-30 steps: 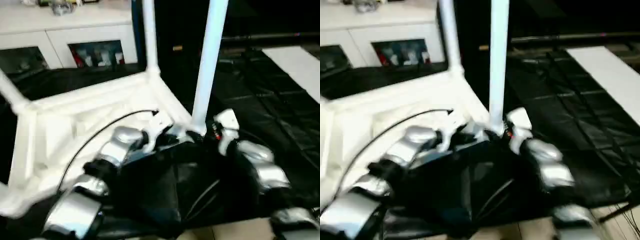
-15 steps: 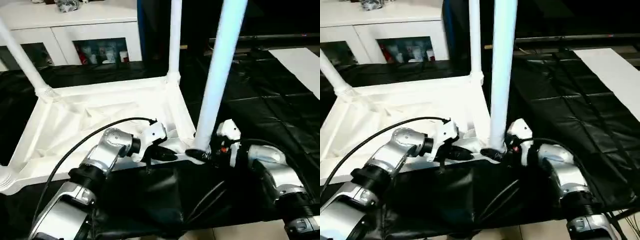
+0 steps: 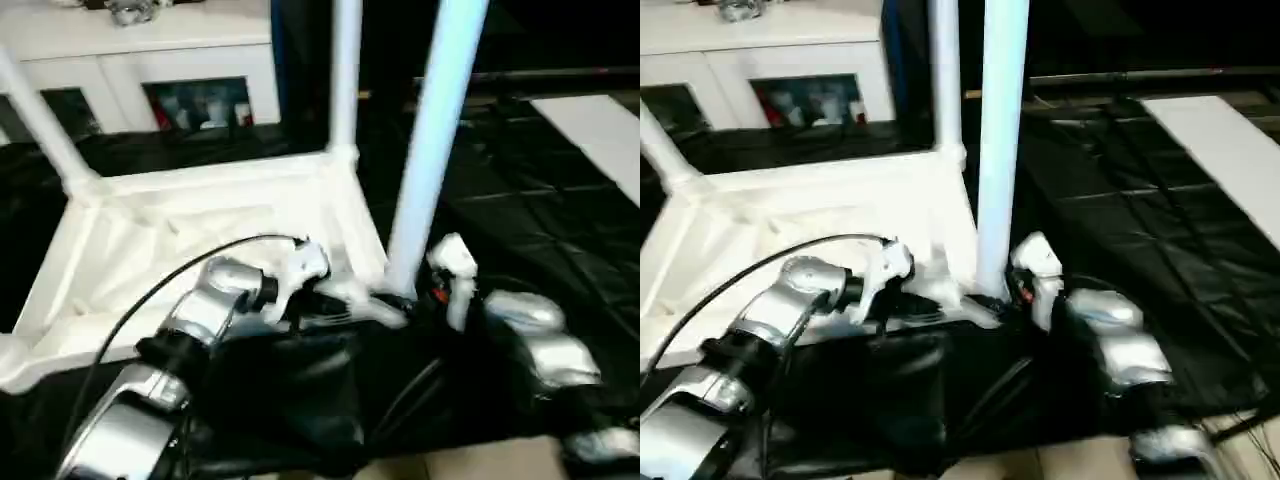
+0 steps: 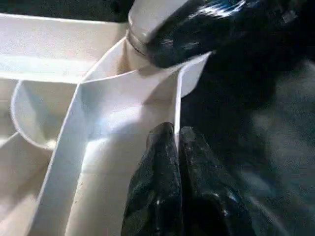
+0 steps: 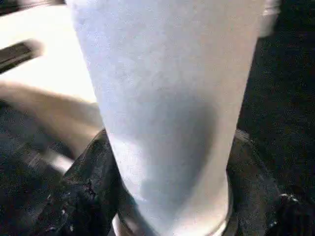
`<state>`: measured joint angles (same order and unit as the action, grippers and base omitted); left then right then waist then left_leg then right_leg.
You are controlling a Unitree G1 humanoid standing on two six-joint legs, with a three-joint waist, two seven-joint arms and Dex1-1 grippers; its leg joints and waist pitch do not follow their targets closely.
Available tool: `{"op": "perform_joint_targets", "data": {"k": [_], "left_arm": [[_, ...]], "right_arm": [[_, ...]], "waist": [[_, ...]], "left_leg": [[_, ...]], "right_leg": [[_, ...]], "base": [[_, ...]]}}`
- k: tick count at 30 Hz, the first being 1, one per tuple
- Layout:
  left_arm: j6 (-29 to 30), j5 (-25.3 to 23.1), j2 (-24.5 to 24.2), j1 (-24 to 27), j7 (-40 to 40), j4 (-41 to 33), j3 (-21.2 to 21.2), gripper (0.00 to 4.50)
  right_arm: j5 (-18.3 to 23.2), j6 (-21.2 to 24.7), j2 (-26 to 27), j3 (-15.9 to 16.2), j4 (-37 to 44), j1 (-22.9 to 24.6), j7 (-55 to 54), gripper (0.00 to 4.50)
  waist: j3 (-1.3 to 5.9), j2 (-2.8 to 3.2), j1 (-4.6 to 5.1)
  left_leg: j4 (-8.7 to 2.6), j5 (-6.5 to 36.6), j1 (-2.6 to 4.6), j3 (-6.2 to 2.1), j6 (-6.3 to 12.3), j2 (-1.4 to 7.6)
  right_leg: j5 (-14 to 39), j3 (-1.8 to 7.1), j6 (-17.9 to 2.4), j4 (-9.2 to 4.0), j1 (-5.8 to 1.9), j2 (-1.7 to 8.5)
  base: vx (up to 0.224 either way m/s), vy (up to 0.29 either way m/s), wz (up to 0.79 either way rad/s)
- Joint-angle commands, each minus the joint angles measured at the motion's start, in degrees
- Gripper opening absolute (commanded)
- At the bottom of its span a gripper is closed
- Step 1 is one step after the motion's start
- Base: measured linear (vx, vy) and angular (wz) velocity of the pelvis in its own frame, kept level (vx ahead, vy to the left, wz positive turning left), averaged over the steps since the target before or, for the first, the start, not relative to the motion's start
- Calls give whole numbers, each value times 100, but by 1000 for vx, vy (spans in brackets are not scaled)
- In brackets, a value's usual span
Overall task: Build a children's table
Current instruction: Rotate leg to tighten
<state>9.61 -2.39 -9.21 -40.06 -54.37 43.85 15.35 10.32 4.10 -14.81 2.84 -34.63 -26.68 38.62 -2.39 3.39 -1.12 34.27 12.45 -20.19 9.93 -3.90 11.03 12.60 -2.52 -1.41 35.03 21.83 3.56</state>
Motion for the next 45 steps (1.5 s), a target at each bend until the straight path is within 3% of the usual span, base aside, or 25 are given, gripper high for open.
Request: {"op": "perform_joint_targets", "data": {"k": [1,4,5,6,8,10,12,14,17,21,23,26,28,29,30,31,32,35,38,39,40,42,44,45], "left_arm": [[230,-83,186,-56,1000,459,-231,0],[253,-27,392,-204,1531,657,-392,0],[250,1,460,-251,1669,713,-440,0],[141,-14,575,-320,1739,787,-407,0],[1,-55,651,-359,1640,815,-316,0],[-107,-96,661,-353,1459,802,-239,0],[-284,-155,603,-317,1236,804,-140,0],[-356,-168,580,-305,1179,806,-117,0],[-441,-139,561,-317,1202,876,-132,0],[-581,170,521,-214,929,577,-352,0],[-487,241,476,-161,787,422,-377,44],[19,508,197,141,180,-435,-393,62],[425,667,-54,386,-108,-1117,-405,77],[425,667,-54,386,-108,-1117,-405,77],[665,784,-284,581,-257,-1639,-431,96],[666,785,-286,583,-258,-1642,-431,96],[965,949,-539,768,-424,-2147,-458,100],[1314,1102,-812,941,-593,-2603,-466,126],[1919,1185,-1332,1237,-882,-3319,-427,143],[2082,1201,-1443,1297,-953,-3471,-411,169],[2082,1201,-1443,1297,-953,-3471,-411,169],[2207,1180,-1569,1363,-1057,-3596,-344,187],[2386,1118,-1739,1459,-1169,-3759,-198,194],[2396,1115,-1748,1464,-1175,-3768,-190,219]], "right_arm": [[-218,141,223,-204,-460,-39,-1100,260],[-268,203,493,-337,-684,-170,-1921,260],[-278,233,589,-391,-770,-222,-2229,260],[-327,199,776,-384,-855,-303,-2542,260],[-397,140,923,-326,-868,-347,-2677,260],[-453,13,971,-279,-824,-333,-2610,260],[-290,-201,1008,-400,-607,-238,-2367,330],[-230,-235,1013,-440,-538,-211,-2308,330],[-222,-275,1007,-412,-412,-163,-2317,369],[-116,-12,714,-209,570,252,-1746,385],[-49,90,587,-151,897,416,-1512,396],[175,371,-50,62,2107,1113,-615,396],[358,578,-442,85,2758,1538,-185,396],[358,578,-442,85,2758,1538,-185,396],[539,739,-726,93,3186,1834,127,396],[541,740,-727,93,3189,1836,129,396],[714,901,-954,112,3584,2071,376,396],[899,1068,-1067,167,3913,2205,561,396],[986,1278,-942,348,4117,2144,620,396],[948,1298,-880,400,4096,2090,576,396],[948,1298,-880,400,4096,2090,576,396],[877,1278,-756,452,3991,1994,489,396],[797,1299,-562,548,3847,1847,380,396],[793,1301,-551,553,3839,1839,374,396]], "waist": [[277,-55,26],[296,-78,89],[308,-83,88],[324,-28,90],[334,-52,108],[332,-23,94],[327,-6,94],[326,-13,92],[320,-10,98],[303,-19,77],[315,-16,61],[363,2,38],[402,15,33],[405,5,34],[414,13,53],[413,17,58],[392,19,39],[344,38,62],[292,10,72],[276,40,100],[274,51,105],[283,33,83],[293,52,64],[321,27,49]], "left_leg": [[-394,706,9,-48,279,165],[-399,626,-8,-54,244,141],[-391,565,-23,-59,289,139],[-371,396,-39,-59,376,144],[-363,288,-50,-55,465,130],[-355,337,-56,-48,567,135],[-358,411,-55,-48,600,142],[-366,458,-56,-51,623,153],[-366,418,-58,-51,645,155],[-371,499,-62,-49,635,151],[-362,367,-72,-56,706,160],[-320,-7,-97,-74,881,182],[-248,-559,-137,-90,1225,181],[-243,-595,-148,-98,1285,175],[-239,-491,-130,-88,1289,162],[-232,-448,-136,-84,1286,157],[-250,-327,-132,-85,1272,194],[-287,42,-105,-64,1117,200],[-352,486,-73,-59,803,218],[-380,541,-101,-72,688,205],[-375,626,-53,-60,587,204],[-372,587,-50,-56,495,188],[-360,480,-35,-47,473,183],[-365,274,-66,-72,467,186]], "right_leg": [[1119,216,-1291,-498,-260,413],[915,217,-1273,-488,-269,400],[791,217,-1287,-477,-294,405],[437,225,-1343,-442,-294,410],[185,211,-1385,-436,-295,403],[165,210,-1396,-449,-301,424],[215,208,-1405,-448,-299,423],[253,209,-1393,-453,-306,426],[190,204,-1420,-447,-306,420],[452,211,-1325,-475,-321,422],[257,218,-1318,-444,-324,417],[-454,223,-1383,-359,-357,416],[-1608,214,-1452,-218,-364,401],[-1693,201,-1440,-223,-362,403],[-1560,182,-1458,-243,-340,397],[-1514,191,-1480,-244,-339,396],[-1323,194,-1513,-262,-321,394],[-596,182,-1524,-329,-266,363],[256,195,-1449,-391,-248,370],[490,203,-1397,-393,-255,378],[648,214,-1344,-424,-215,364],[629,233,-1317,-415,-218,364],[455,232,-1293,-408,-209,345],[159,235,-1318,-338,-247,365]], "base": [[0,0,0],[0,0,0],[0,0,0],[0,0,0],[0,0,0],[0,0,0],[0,0,0],[0,0,0],[0,0,0],[0,0,0],[0,0,0],[0,0,0],[0,0,0],[0,0,0],[0,0,0],[0,0,0],[0,0,0],[0,0,0],[0,0,0],[0,0,0],[0,0,0],[0,0,0],[0,0,0],[0,0,0]]}}
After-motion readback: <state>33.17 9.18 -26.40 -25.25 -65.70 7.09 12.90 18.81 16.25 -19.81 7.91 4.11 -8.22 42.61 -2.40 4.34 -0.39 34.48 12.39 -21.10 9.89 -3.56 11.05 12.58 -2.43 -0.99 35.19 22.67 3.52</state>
